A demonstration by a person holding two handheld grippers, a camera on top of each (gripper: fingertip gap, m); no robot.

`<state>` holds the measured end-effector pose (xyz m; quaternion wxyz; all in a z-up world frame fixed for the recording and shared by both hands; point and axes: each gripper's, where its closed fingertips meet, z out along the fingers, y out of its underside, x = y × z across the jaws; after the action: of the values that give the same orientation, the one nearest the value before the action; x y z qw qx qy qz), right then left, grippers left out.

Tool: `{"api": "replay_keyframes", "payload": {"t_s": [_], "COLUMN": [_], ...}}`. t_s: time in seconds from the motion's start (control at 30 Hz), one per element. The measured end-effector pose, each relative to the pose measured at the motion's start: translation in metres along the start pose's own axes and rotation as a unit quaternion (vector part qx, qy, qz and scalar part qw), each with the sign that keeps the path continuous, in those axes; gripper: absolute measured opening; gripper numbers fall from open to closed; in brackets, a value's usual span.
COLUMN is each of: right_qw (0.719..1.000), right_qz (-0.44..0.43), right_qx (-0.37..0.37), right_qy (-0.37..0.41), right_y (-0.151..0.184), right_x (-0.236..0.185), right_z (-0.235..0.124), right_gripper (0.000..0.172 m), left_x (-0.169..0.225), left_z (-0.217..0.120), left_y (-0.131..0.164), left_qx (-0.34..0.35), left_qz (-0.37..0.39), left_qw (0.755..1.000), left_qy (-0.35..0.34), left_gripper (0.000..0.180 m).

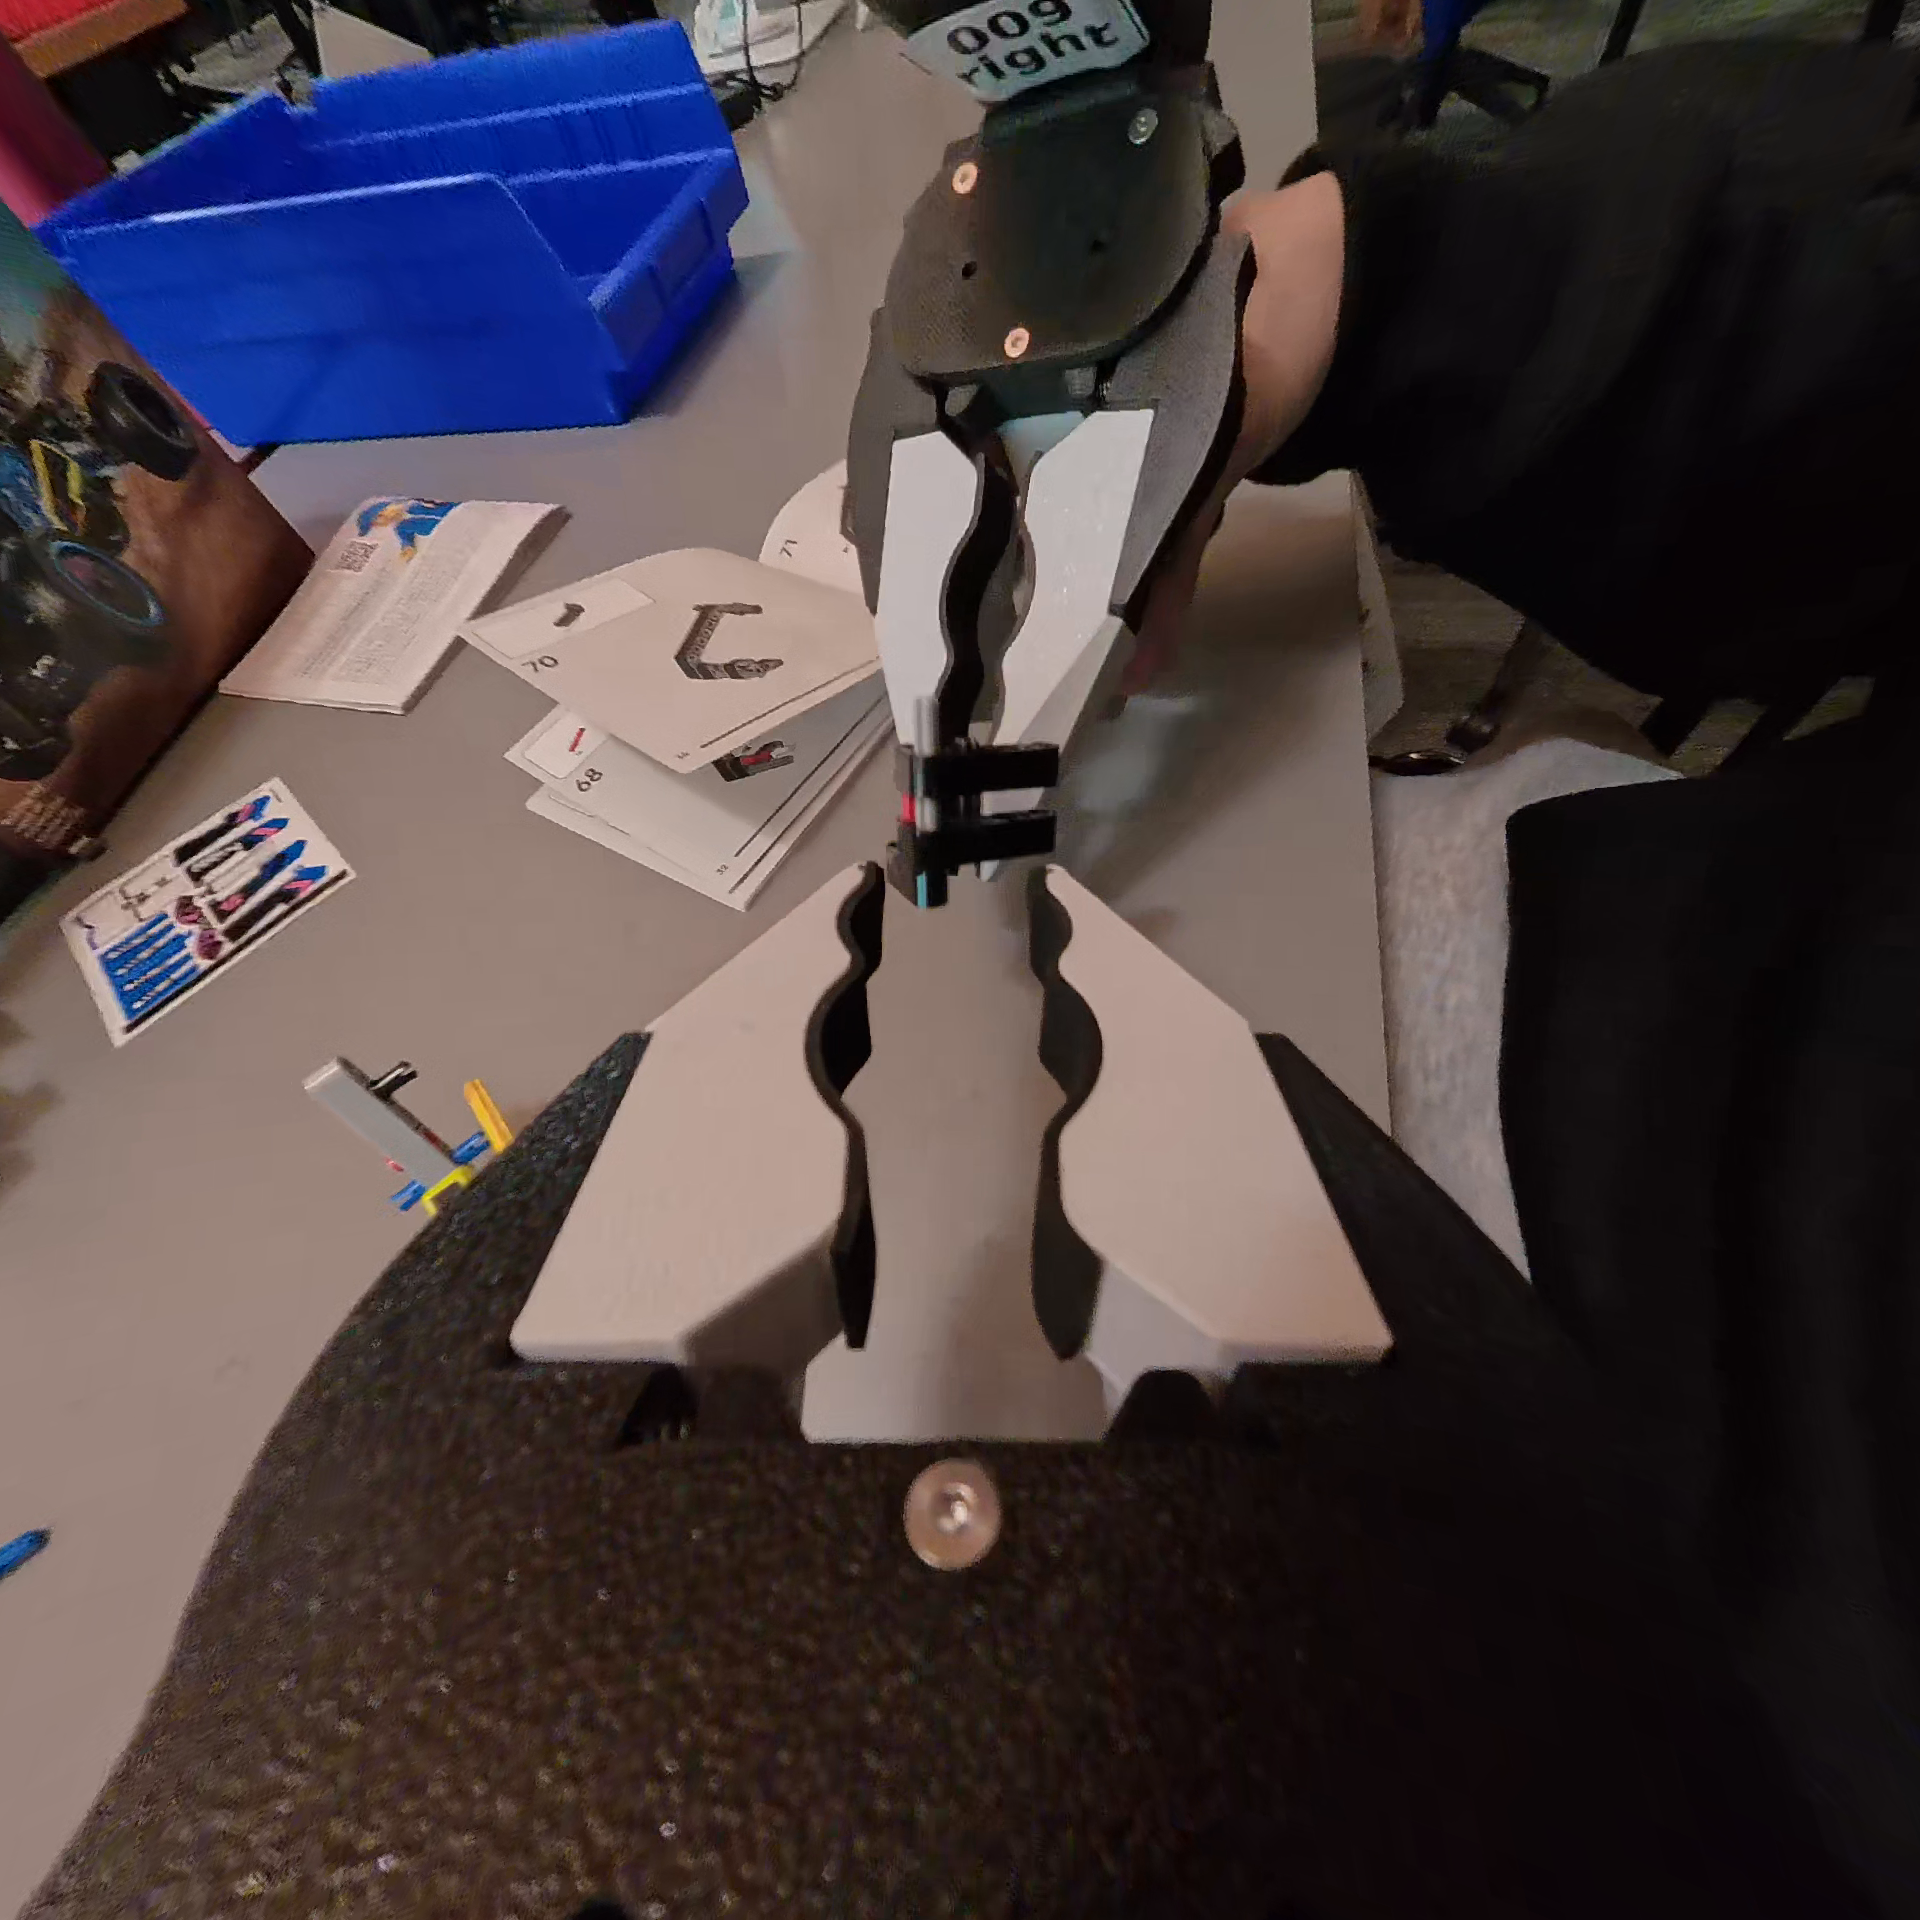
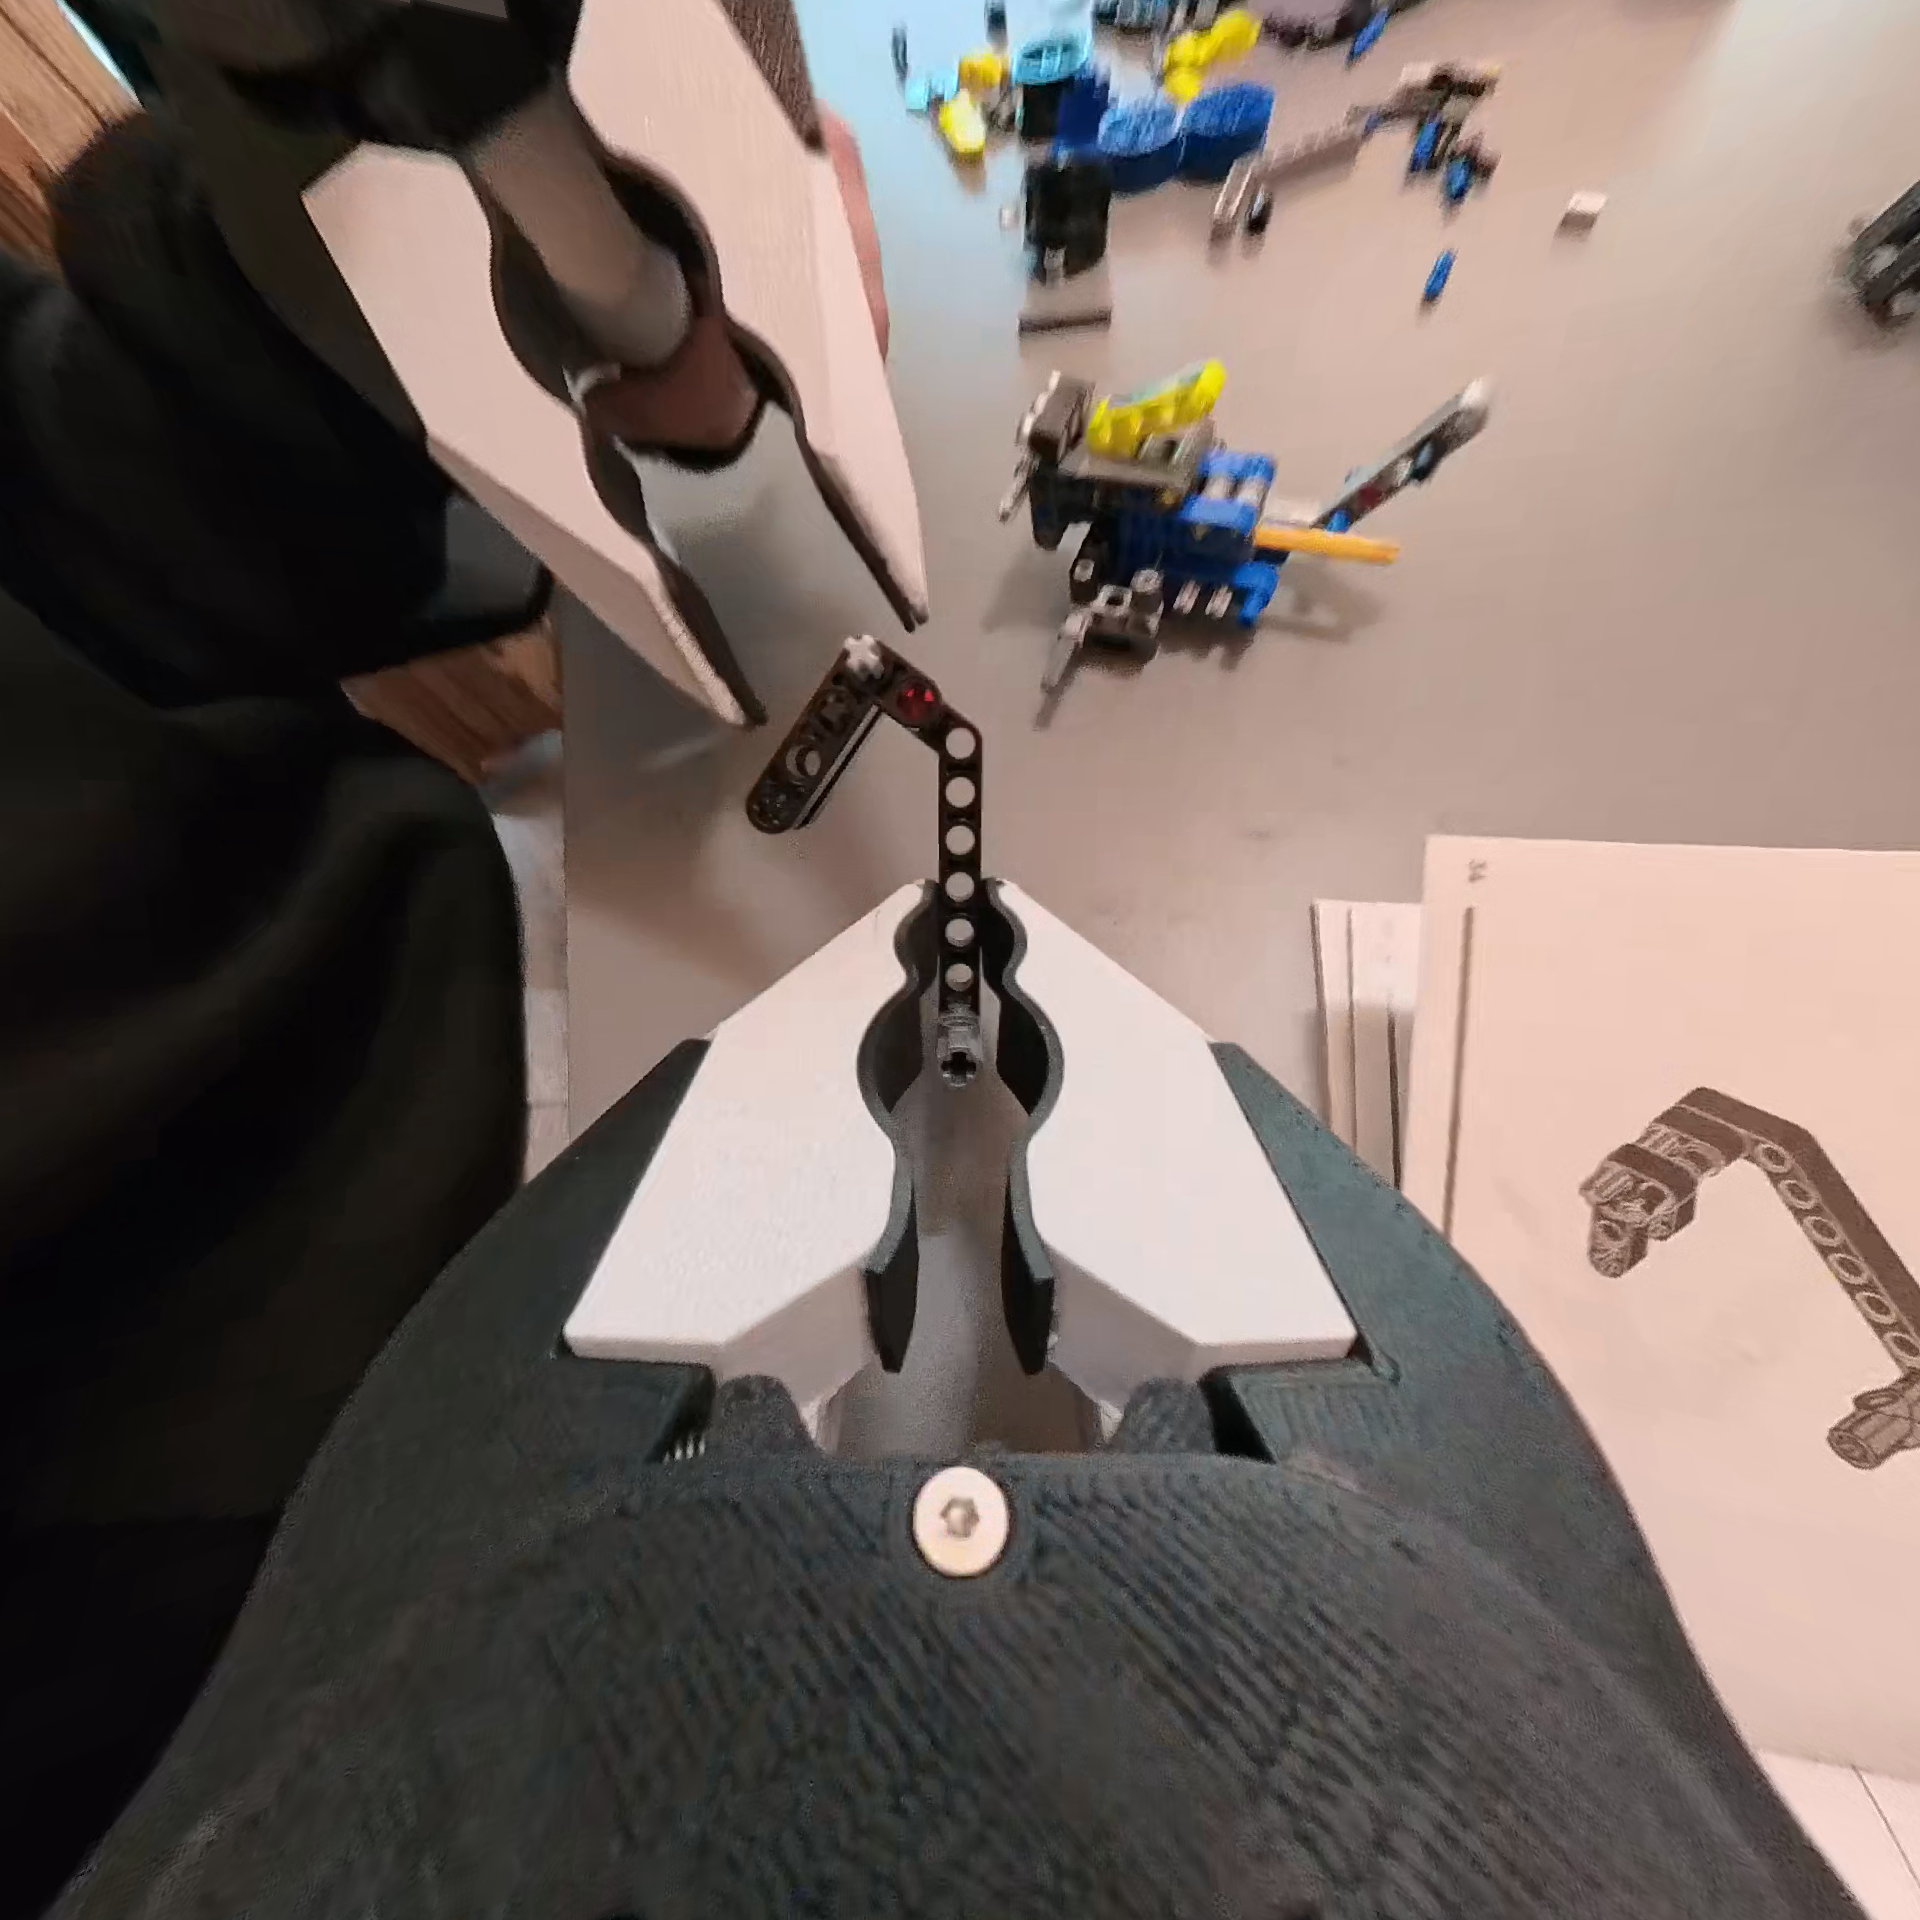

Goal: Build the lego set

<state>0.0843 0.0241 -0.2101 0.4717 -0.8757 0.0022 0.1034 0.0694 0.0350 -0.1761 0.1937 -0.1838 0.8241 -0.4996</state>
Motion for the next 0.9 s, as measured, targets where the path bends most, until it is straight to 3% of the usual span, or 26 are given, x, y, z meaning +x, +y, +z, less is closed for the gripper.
{"api": "replay_keyframes", "payload": {"t_s": [0.03,0.1,0.2,0.3,0.4,0.6,0.67,0.9], "right_qw": [1.0,0.998,0.989,0.973,0.957,0.933,0.925,0.927], "right_qz": [0.004,0.003,-0.033,-0.087,-0.13,-0.229,-0.255,-0.261], "right_qx": [0.024,0.068,0.141,0.199,0.243,0.248,0.244,0.235], "right_qy": [0.002,0.007,0.042,0.076,0.091,0.124,0.138,0.129], "right_y": [-0.006,-0.019,-0.041,-0.059,-0.072,-0.08,-0.081,-0.08], "right_x": [0.002,0.005,0.011,0.011,0.005,-0.007,-0.009,-0.015], "right_z": [-0.002,-0.006,-0.015,-0.022,-0.026,-0.025,-0.025,-0.02], "right_gripper": [0.005,0.005,0.004,0.004,0.004,0.004,0.004,0.004], "left_x": [-0.002,-0.01,-0.022,-0.011,0.0,0.003,0.004,0.008], "left_z": [-0.001,-0.003,-0.009,-0.014,-0.018,-0.025,-0.028,-0.032], "left_y": [-0.002,-0.007,-0.013,-0.031,-0.049,-0.061,-0.061,-0.059], "left_qx": [0.004,0.011,0.028,0.084,0.147,0.226,0.246,0.276], "left_qz": [-0.003,-0.031,-0.143,-0.238,-0.279,-0.304,-0.306,-0.288], "left_qw": [1.0,0.999,0.988,0.967,0.944,0.911,0.901,0.889], "left_qy": [-0.008,-0.03,-0.053,0.022,0.095,0.164,0.184,0.223], "left_gripper": [0.028,0.032,0.031,0.031,0.027,0.019,0.007,0.005]}}
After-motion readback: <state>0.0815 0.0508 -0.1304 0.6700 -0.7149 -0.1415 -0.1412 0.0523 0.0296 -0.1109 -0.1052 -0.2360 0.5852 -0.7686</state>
